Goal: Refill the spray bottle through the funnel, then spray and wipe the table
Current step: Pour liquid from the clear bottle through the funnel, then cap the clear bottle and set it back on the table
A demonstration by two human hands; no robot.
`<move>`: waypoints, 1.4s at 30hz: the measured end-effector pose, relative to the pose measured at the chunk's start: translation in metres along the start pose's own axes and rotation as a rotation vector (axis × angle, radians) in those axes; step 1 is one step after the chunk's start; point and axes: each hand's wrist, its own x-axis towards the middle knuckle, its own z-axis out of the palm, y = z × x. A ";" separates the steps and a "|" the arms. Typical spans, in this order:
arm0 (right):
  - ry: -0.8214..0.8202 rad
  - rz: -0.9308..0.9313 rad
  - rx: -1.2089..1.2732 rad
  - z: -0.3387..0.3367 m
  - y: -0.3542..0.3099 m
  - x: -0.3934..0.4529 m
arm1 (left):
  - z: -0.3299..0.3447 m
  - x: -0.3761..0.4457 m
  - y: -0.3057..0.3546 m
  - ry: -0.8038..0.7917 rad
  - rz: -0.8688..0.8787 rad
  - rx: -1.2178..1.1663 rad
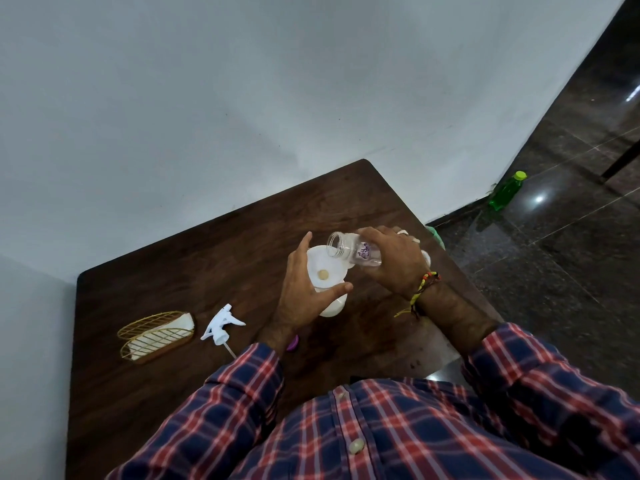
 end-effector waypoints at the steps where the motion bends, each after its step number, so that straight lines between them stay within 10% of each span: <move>1: 0.024 0.018 0.055 0.002 0.001 -0.002 | -0.002 -0.001 0.000 0.001 -0.009 -0.029; 8: 0.209 0.165 0.376 0.018 -0.007 -0.027 | -0.011 -0.029 -0.032 0.308 -0.199 -0.005; 16: 0.309 0.214 0.467 0.026 -0.019 -0.041 | -0.007 -0.054 -0.075 -0.389 -0.429 0.468; 25: 0.360 0.150 0.427 0.020 -0.032 -0.054 | -0.010 -0.070 -0.100 -0.352 -0.372 0.631; 35: 0.330 0.024 0.396 0.017 -0.076 -0.074 | -0.074 -0.047 -0.019 0.553 -0.295 -0.378; 42: 0.227 -0.091 0.447 0.030 -0.123 -0.074 | -0.101 -0.049 0.042 0.493 -0.006 -0.867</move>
